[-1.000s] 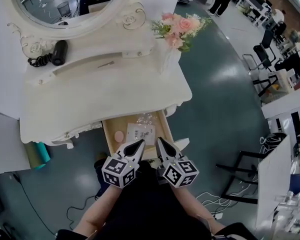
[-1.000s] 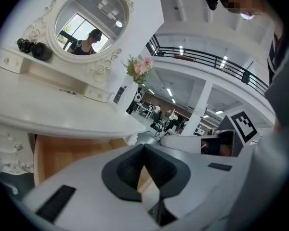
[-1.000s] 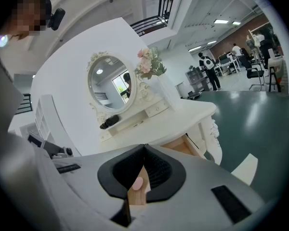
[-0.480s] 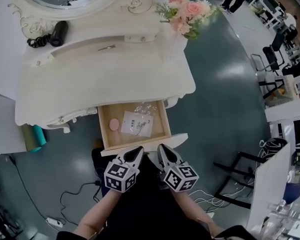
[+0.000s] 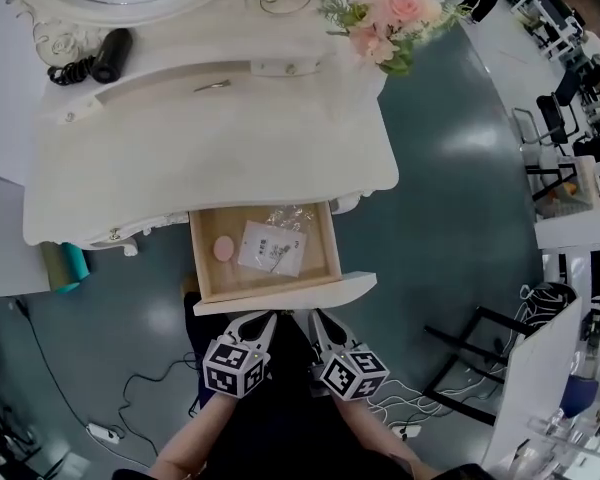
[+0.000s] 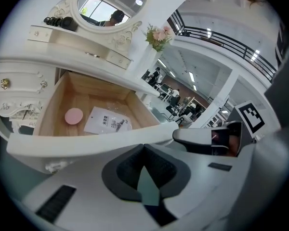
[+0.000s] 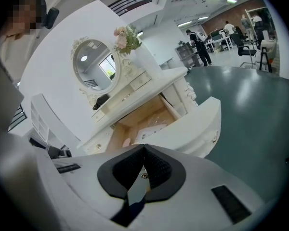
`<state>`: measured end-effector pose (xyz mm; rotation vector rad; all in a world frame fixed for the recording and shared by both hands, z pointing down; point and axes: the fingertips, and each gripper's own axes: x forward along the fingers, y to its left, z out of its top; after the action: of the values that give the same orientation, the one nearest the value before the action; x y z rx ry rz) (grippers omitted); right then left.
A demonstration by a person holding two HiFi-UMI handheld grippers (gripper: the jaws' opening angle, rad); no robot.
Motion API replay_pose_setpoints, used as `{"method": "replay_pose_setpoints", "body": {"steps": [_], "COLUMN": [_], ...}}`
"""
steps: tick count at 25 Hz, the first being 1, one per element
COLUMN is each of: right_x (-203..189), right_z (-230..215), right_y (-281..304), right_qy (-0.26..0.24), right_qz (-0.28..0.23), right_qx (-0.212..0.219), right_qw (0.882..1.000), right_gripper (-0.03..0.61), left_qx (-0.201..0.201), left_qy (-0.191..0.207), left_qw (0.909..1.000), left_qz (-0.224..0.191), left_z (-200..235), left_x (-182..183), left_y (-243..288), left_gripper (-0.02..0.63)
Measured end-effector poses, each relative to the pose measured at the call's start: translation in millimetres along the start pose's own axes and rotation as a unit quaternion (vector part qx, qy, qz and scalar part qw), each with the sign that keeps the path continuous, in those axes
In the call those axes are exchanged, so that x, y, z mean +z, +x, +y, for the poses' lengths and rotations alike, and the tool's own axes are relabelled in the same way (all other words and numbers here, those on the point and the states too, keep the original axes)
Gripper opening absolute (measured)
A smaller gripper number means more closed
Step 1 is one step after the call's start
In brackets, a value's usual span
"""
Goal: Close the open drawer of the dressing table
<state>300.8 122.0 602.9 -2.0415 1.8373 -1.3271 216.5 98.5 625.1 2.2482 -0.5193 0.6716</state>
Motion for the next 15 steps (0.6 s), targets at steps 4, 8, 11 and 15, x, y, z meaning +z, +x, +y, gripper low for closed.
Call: {"method": "replay_pose_setpoints", "body": {"steps": [4, 8, 11, 15], "right_x": [-9, -15, -20, -28], "right_z": [-16, -25, -26, -34], "right_y": [0, 3, 3, 1], "right_qy": [0.014, 0.016, 0.012, 0.012], "right_qz": [0.015, 0.027, 0.037, 0.052], "right_qx": [-0.010, -0.008, -0.005, -0.017], "right_qw": [1.000, 0.999, 0.999, 0.998], "right_gripper": [0.020, 0.021, 0.021, 0.021], "left_qx": [0.003, 0.008, 0.010, 0.011], "left_qy": [-0.001, -0.004, -0.005, -0.001], "left_qw": [0.9998, 0.9996, 0.9995, 0.9996], "left_qz": [0.021, 0.027, 0.029, 0.026], "left_z": [0, 2, 5, 4], "left_x": [-12, -16, -16, -15], "left_y": [9, 17, 19, 21], "left_gripper": [-0.001, -0.002, -0.002, -0.002]}}
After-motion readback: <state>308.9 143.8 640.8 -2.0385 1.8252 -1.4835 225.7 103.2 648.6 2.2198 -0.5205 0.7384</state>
